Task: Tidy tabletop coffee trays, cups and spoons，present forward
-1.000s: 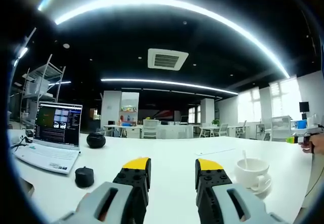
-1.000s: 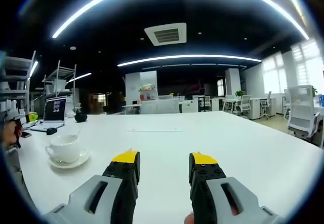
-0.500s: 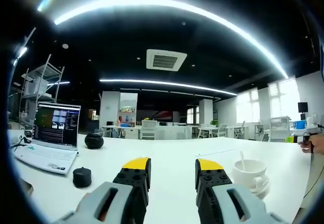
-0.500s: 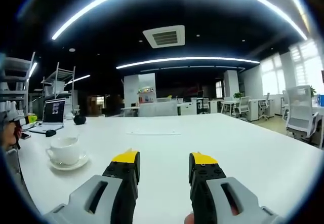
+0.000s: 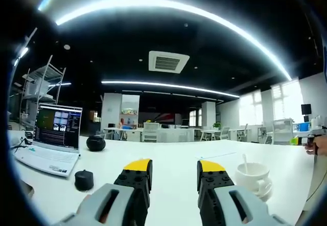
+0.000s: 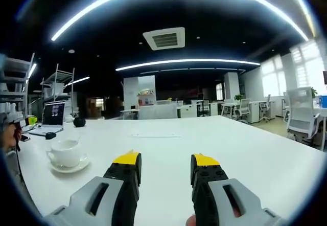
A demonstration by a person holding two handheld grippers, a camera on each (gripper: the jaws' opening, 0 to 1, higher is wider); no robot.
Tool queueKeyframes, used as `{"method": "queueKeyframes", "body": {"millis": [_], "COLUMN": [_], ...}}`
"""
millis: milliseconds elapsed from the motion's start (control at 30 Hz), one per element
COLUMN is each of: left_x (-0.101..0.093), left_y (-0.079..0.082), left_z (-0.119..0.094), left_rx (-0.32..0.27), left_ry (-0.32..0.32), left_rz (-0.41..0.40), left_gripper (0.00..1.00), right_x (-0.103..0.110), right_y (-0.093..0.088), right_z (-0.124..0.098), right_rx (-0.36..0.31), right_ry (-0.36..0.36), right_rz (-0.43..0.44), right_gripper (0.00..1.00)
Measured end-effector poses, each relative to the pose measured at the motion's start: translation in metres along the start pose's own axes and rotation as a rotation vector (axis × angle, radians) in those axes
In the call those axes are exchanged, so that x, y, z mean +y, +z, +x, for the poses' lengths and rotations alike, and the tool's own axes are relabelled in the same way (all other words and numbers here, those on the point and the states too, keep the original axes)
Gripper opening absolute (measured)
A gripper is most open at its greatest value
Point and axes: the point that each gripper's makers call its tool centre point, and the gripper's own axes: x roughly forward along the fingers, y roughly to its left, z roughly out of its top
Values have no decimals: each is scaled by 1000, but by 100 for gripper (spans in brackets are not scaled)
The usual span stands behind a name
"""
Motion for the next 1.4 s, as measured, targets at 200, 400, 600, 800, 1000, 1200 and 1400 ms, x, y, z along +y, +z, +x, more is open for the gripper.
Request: {"method": "queueKeyframes", "body": {"millis": [200,400,600,800,1000,1200,1400], "left_x": [0,2,3,2,2,1,2], "left_y": [-1,0,1,2,3,1,0], "left_z": [-1,0,1,2,3,3,1], "left_rx": [5,6,7,7,8,11,9], "left_ry": [-4,-4,-6,-10,-13,-14,-9], "left_rz": [1,4,5,7,10,7,4], "left_gripper": [37,36,36,36,36,36,36], "right_x": [2,6,5,4,8,13,19], "right_y": [2,1,0,2,4,3,6], "right_z": [1,3,7,9,8,7,6], "right_rx": [0,3,7,4,3,10,-1], "right_ry": [-1,5,13,17,19,23,20], "right_rz": [-4,-3,-3,-8,-9,-12,-11], "right_gripper": [39,39,39,39,39,39,39]}}
